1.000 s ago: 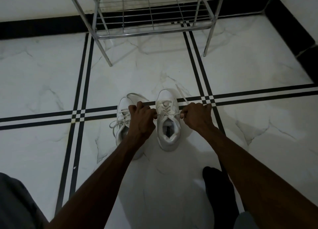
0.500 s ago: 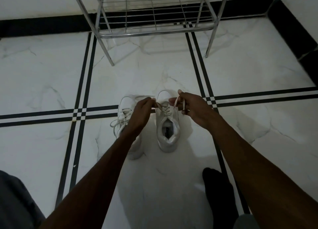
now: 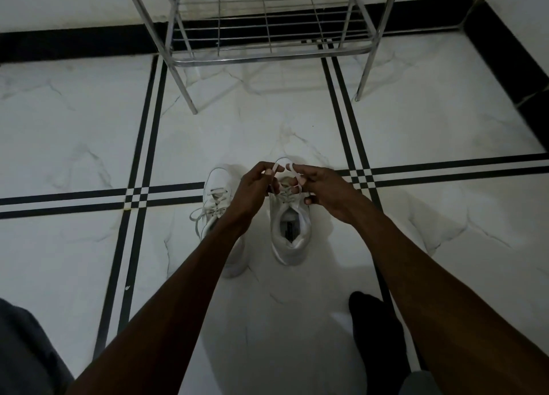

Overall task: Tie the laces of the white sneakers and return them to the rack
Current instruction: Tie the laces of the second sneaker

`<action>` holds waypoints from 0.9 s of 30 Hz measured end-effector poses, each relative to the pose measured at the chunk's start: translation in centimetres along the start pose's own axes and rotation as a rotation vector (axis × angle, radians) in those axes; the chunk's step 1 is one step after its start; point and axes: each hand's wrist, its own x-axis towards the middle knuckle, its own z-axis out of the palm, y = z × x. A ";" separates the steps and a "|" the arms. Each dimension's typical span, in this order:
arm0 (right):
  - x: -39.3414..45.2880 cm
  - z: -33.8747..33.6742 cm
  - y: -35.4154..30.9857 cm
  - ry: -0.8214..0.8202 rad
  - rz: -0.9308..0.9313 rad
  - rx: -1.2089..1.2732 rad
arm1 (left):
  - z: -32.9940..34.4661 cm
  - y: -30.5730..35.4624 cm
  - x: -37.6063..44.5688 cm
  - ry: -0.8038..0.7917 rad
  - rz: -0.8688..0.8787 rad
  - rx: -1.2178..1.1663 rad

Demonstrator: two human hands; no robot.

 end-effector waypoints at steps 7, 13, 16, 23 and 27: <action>0.7 0.1 0.6 0.205 0.040 0.042 | 0.0 -0.2 0.0 -0.050 0.070 0.097; 1.0 0.8 1.2 0.274 0.049 0.152 | 0.1 0.1 -0.1 -0.054 0.129 0.094; 1.1 1.1 1.5 0.270 0.018 0.152 | 0.2 0.1 0.0 -0.015 0.112 0.122; 0.5 0.9 1.0 0.076 -0.136 0.019 | 0.6 -0.3 0.6 0.066 0.117 0.335; 1.0 1.3 1.0 0.206 -0.124 -0.036 | 0.9 -0.5 0.8 0.057 0.149 0.348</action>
